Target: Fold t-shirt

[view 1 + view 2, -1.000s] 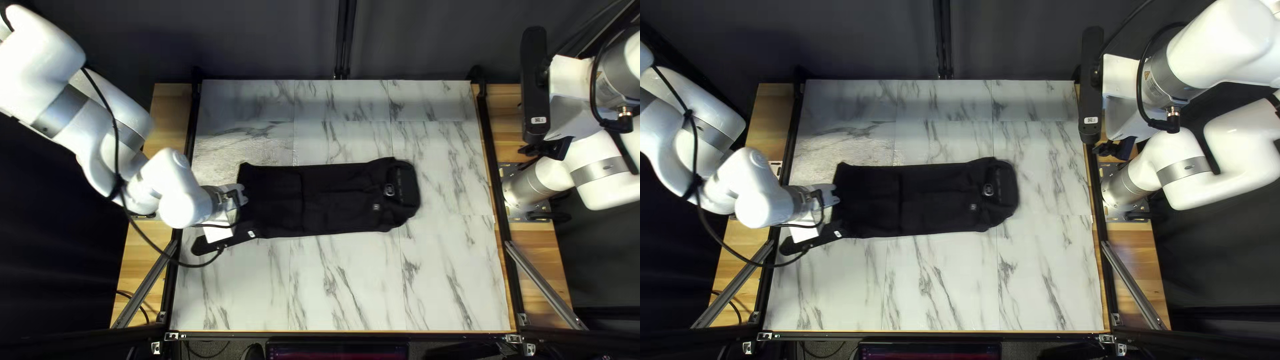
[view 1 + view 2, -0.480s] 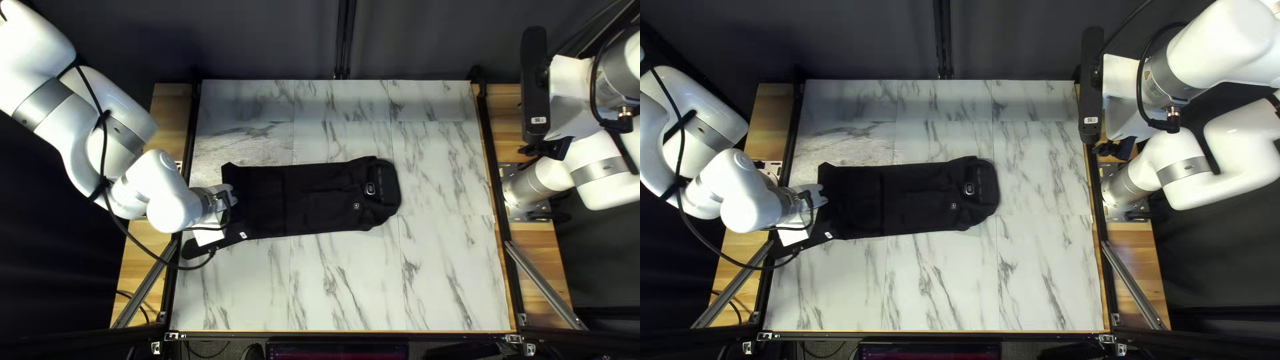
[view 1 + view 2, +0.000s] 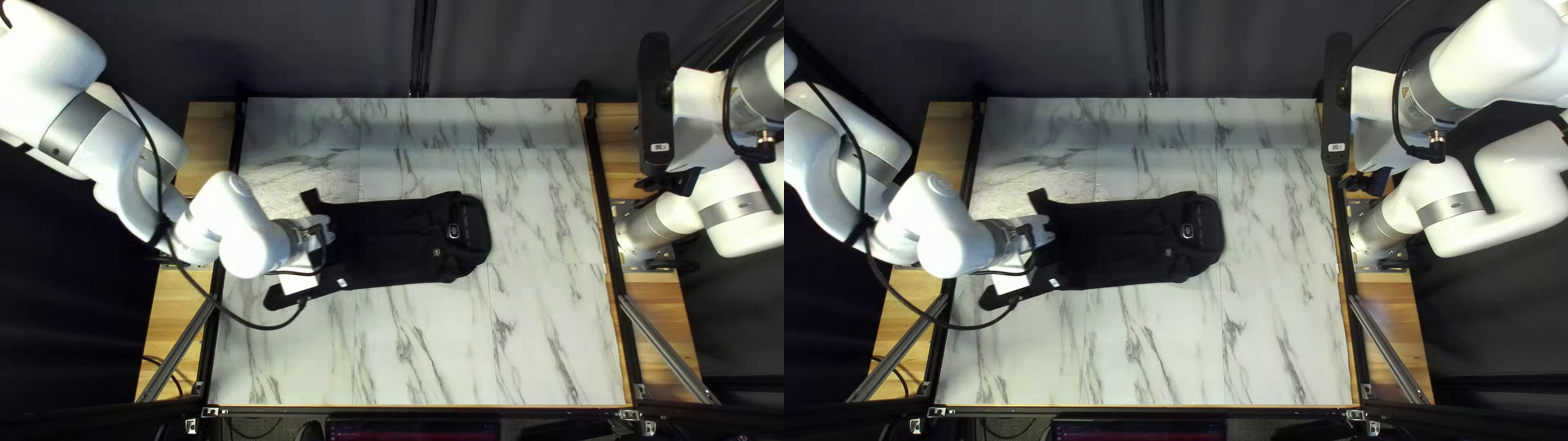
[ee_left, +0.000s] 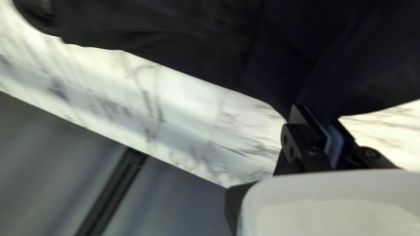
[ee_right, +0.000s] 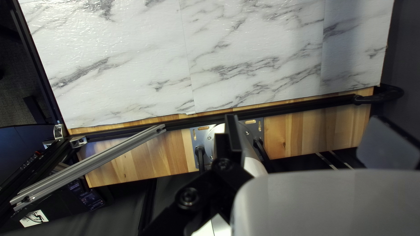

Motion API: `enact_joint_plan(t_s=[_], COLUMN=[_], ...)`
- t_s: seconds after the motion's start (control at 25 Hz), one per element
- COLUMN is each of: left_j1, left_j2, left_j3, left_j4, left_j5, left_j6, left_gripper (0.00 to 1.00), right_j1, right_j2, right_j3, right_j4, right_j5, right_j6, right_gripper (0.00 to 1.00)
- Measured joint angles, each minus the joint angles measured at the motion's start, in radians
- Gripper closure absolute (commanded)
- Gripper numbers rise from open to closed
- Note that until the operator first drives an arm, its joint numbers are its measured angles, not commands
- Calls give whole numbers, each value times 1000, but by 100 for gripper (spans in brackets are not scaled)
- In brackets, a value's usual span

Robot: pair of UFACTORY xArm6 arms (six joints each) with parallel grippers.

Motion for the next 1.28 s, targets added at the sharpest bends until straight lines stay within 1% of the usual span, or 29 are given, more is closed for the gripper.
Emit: enact_joint_plan(t_s=[0.2, 0.52, 0.84, 0.96, 1.08, 1.28], left_j1=[43, 90, 115, 131, 163, 209], left_j2=[74, 195, 295, 333, 391, 500], left_j3=[-71, -197, -326, -366, -408, -500], left_j4=[14, 13, -4, -12, -34, -105], left_j5=[-45, -83, -89, -99, -133, -184], left_j6=[2, -6, 20, 47, 99, 213], left_gripper=[100, 100, 100, 99, 98, 98], right_j1=[0, 0, 0, 0, 0, 0], right_j2=[0, 0, 0, 0, 0, 0], right_j3=[0, 0, 0, 0, 0, 0], right_j4=[0, 0, 0, 0, 0, 0], right_j5=[0, 0, 0, 0, 0, 0], right_j6=[0, 0, 0, 0, 0, 0], right_gripper=[0, 0, 0, 0, 0, 0])
